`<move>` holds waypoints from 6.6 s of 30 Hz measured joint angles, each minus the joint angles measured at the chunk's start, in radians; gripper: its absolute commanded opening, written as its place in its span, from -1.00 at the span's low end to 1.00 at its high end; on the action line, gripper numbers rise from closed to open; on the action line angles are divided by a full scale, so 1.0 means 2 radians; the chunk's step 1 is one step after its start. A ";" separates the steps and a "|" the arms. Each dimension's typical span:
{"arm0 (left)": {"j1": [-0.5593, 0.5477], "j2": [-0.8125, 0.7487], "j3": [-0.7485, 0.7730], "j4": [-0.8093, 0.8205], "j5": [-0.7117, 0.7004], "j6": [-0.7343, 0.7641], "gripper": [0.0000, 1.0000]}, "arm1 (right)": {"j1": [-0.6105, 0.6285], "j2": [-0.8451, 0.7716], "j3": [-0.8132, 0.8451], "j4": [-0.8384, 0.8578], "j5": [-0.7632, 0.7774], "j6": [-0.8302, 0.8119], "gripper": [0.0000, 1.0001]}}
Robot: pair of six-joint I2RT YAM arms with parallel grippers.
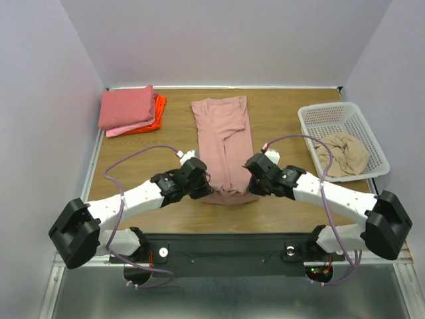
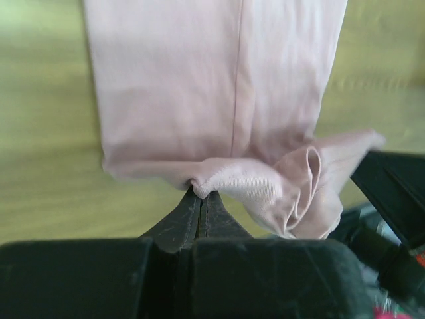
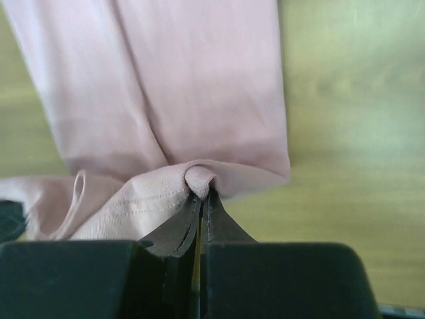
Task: Fold and stack the t-shirts
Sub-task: Fold the tshirt
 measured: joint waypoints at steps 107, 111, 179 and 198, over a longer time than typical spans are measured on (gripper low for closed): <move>0.160 0.143 -0.025 0.190 0.075 0.121 -0.10 | -0.211 0.107 -0.047 0.208 -0.133 -0.082 0.29; 0.161 0.160 -0.023 0.203 0.078 0.122 -0.50 | -0.211 0.120 -0.047 0.225 -0.138 -0.068 -0.06; 0.270 0.319 0.323 0.095 0.183 0.228 -1.00 | -0.278 0.336 0.398 0.132 -0.121 -0.196 -0.99; 0.293 0.338 0.296 0.093 0.179 0.225 0.94 | -0.289 0.381 0.397 0.141 -0.177 -0.222 1.00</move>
